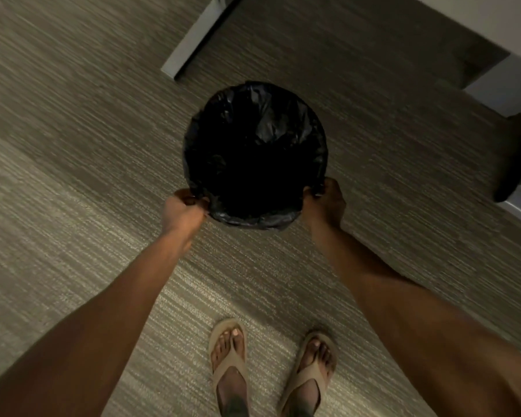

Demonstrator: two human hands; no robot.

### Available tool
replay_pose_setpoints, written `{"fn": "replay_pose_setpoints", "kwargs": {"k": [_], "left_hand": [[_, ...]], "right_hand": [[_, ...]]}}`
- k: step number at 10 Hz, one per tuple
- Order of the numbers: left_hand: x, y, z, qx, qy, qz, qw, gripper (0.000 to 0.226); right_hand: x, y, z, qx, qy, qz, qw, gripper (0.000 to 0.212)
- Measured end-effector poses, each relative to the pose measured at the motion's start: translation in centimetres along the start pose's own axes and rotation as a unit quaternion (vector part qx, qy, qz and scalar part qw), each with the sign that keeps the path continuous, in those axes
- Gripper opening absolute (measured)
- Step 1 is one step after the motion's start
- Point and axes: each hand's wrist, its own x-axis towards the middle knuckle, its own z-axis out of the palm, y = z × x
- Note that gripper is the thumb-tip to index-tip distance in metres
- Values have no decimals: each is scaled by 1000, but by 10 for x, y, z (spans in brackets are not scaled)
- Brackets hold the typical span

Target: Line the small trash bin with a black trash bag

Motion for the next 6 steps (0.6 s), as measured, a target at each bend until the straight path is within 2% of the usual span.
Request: {"fn": "replay_pose_setpoints", "kwargs": {"k": [1, 2, 3, 4, 6], "left_hand": [[38, 14, -8, 16, 2, 26, 1000, 8], [69, 25, -7, 20, -5, 16, 1000, 10], [91, 24, -2, 27, -3, 8, 1000, 17], [92, 17, -2, 29, 2, -8, 1000, 36], [78, 26, -3, 66, 16, -7, 998, 48]], "right_hand": [[22, -28, 32, -6, -8, 5, 1000, 37], [40, -44, 57, -3, -21, 32, 999, 40], [49, -41, 72, -8, -32, 50, 998, 39], [44, -34, 77, -15, -50, 32, 998, 45], [41, -39, 62, -76, -71, 4, 995, 58]]}}
